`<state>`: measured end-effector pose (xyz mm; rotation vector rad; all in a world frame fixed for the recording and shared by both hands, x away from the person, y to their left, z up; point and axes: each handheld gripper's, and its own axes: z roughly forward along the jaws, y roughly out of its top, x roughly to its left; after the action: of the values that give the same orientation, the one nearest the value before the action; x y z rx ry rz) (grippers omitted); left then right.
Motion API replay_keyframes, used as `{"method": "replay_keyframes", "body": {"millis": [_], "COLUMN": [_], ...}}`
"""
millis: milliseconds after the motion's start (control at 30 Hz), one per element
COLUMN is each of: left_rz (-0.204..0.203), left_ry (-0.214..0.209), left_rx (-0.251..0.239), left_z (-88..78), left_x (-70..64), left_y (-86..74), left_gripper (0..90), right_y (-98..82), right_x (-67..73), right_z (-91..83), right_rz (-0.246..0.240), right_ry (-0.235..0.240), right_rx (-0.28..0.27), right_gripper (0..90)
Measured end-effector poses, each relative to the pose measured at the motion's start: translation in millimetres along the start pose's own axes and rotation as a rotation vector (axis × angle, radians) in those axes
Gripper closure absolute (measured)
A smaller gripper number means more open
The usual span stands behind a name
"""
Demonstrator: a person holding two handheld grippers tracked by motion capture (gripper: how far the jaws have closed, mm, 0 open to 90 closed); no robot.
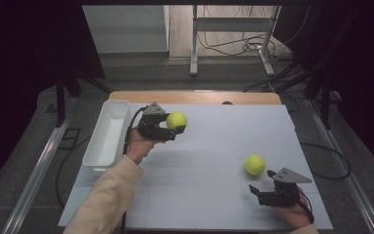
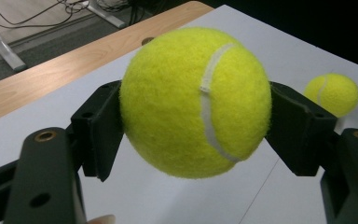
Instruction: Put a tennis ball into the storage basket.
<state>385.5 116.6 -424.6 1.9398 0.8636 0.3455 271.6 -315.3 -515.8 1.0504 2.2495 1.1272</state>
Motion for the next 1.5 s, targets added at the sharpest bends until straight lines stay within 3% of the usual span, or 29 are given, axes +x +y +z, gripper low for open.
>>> {"method": "replay_keyframes", "body": {"millis": [600, 1500], "left_rz": [-0.017, -0.075], "left_ry": [0.044, 0.139], "left_rx": [-0.016, -0.036], "left_z": [-13.8, -34.9], "left_x": [15.1, 46.6], "left_y": [4.1, 4.4], "left_gripper": [26.3, 26.2], "right_y": [-0.1, 0.0], "right_x": [0.0, 0.1], "right_z": [0.0, 0.3], "right_rz": [-0.001, -0.002], "right_ry": [0.0, -0.002], "right_rx": [0.001, 0.005], "right_gripper": [10.9, 10.9]}}
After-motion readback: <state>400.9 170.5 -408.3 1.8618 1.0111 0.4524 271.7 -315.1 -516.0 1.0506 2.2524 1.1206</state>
